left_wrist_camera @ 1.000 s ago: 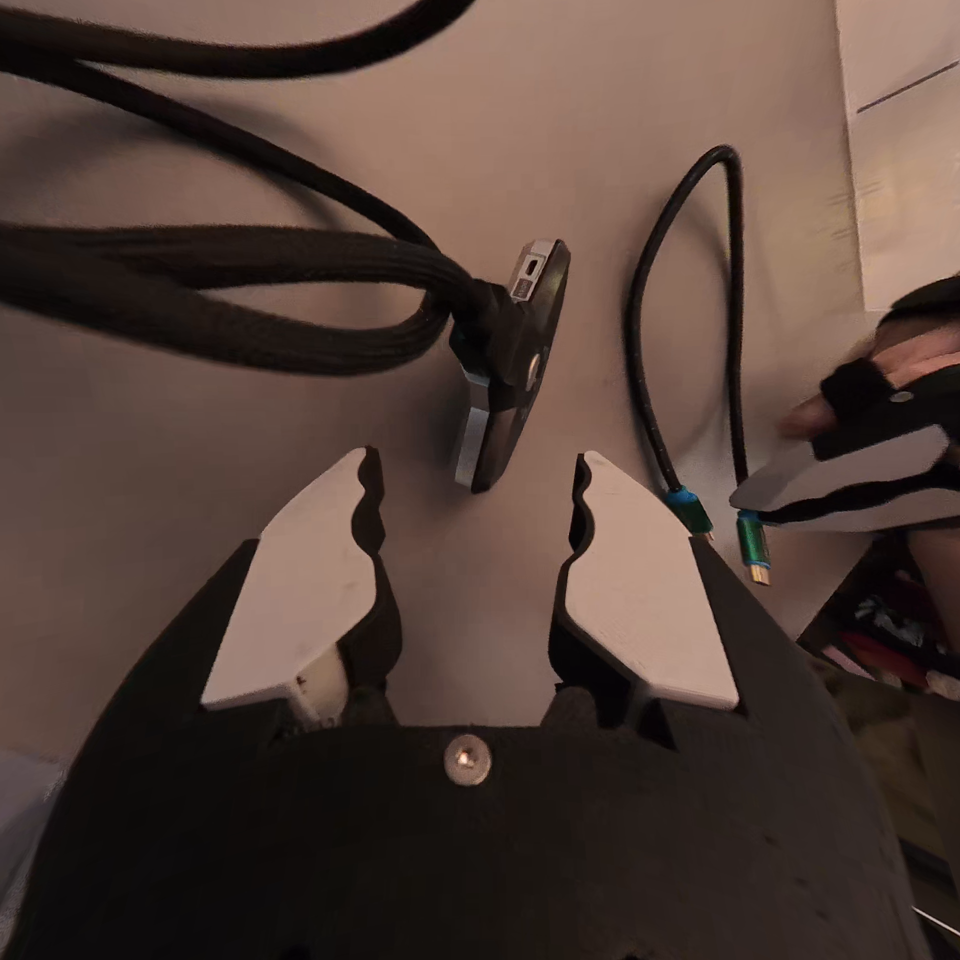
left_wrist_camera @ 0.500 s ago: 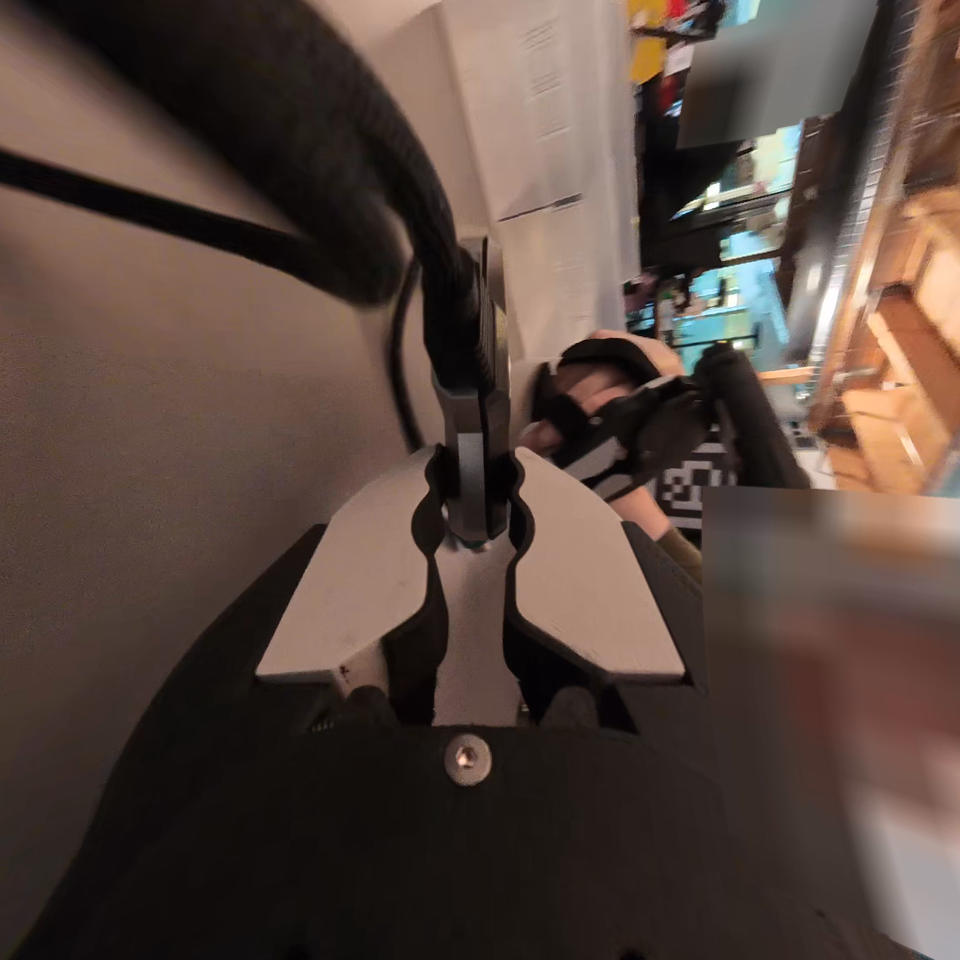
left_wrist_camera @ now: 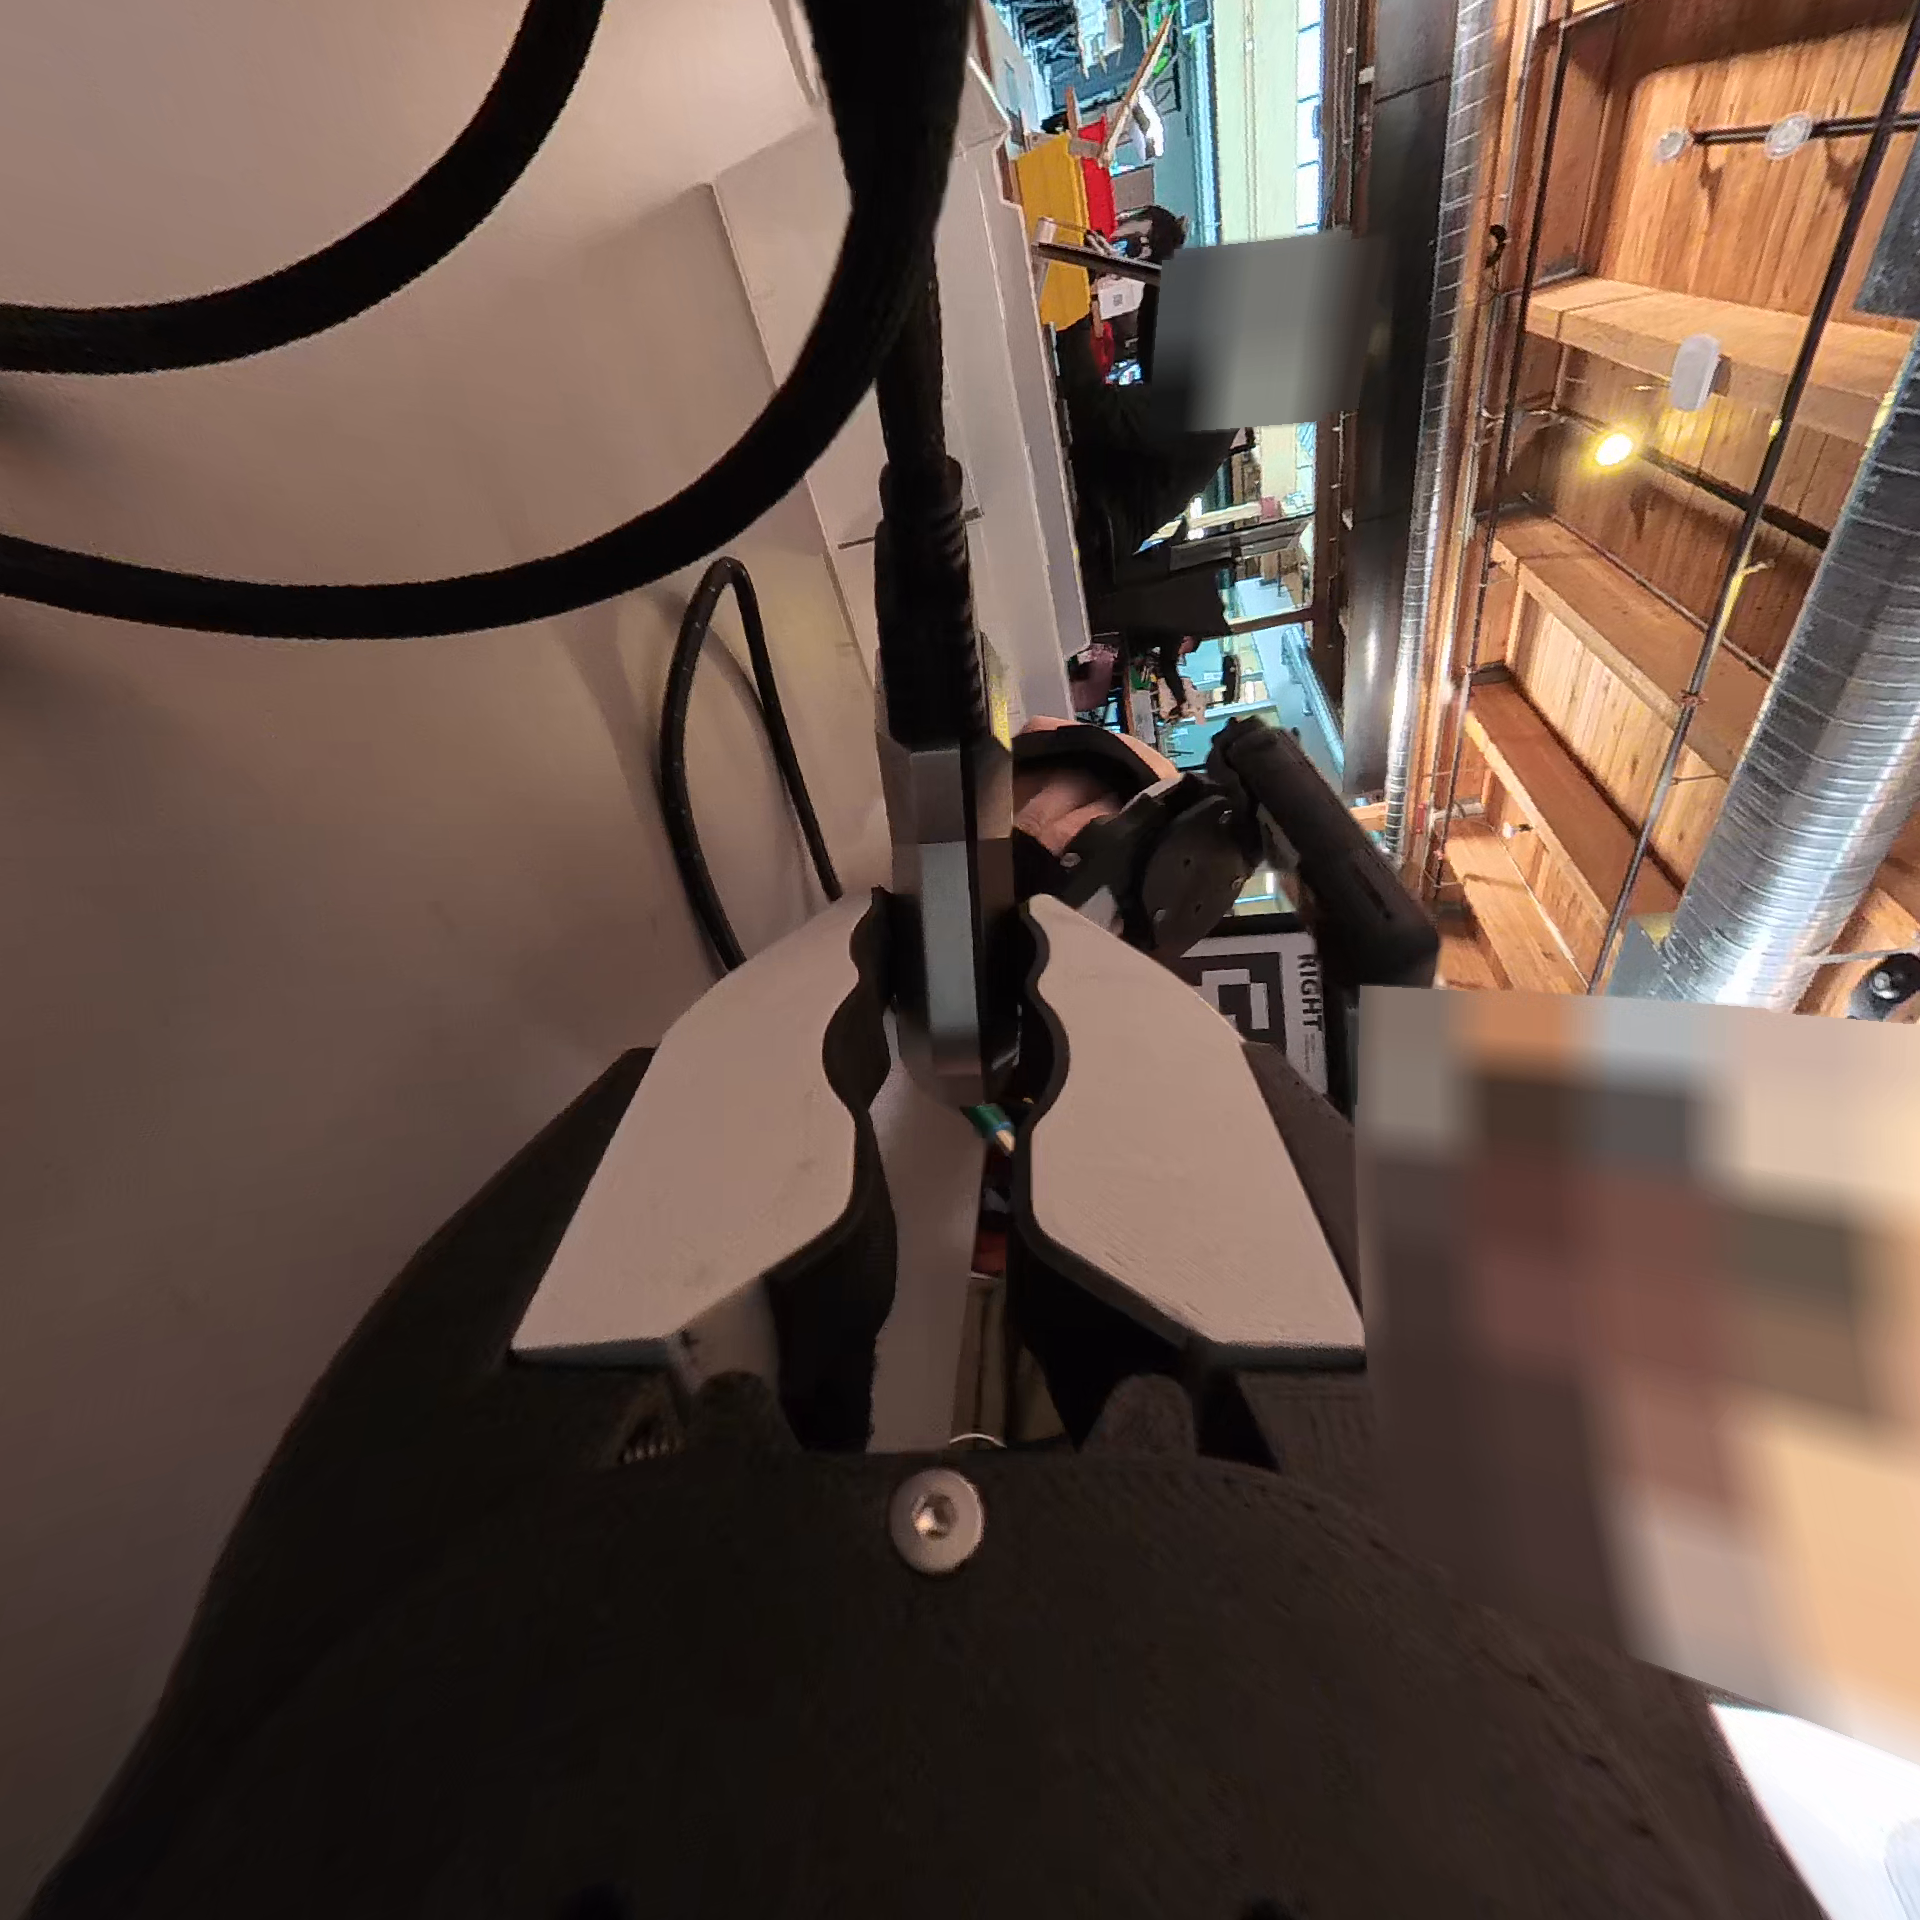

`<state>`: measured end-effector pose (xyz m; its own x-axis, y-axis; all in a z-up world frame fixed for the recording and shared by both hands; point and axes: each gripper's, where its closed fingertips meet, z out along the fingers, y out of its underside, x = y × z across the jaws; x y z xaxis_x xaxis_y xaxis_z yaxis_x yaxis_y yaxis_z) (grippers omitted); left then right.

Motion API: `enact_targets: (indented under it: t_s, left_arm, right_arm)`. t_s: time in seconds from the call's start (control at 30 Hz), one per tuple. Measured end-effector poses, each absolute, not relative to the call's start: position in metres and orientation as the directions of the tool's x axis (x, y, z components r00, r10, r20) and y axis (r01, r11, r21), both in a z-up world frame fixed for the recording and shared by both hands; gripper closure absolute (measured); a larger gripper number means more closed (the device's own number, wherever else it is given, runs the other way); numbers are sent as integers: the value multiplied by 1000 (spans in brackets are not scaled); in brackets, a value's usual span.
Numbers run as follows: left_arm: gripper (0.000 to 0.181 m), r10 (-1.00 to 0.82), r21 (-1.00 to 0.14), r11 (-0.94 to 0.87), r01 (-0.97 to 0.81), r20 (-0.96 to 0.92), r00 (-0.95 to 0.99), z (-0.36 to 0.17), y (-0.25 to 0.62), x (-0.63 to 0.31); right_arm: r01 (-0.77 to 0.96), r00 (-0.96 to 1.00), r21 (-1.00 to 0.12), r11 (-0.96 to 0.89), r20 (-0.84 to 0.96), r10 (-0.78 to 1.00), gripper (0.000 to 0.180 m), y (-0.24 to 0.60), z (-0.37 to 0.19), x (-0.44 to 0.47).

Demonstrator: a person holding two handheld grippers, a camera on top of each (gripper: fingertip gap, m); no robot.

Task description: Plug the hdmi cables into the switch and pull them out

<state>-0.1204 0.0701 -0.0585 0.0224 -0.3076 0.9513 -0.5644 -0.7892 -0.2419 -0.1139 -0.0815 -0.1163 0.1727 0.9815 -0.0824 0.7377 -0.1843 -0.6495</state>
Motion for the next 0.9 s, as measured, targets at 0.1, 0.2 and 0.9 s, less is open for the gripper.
enact_targets:
  t_s: [0.1,0.2,0.9]
  left_arm:
    - [160,-468,-272,-742,-613,865,182,-92,75,-123]
    - [159,-573,-294,-701,-650,774,269,-114,80,-124]
    - [140,-956,-807,-116,-579,250,-157,42,9,-143]
  right_arm:
    - [685,179,-705,-184,-82,980,169,-79,-101,-114]
    - [640,222,-745,-190,-57,973,169,-75,-79,-109]
    - [400,154,-907,-133,-77,985,169,-84,-21,-106]
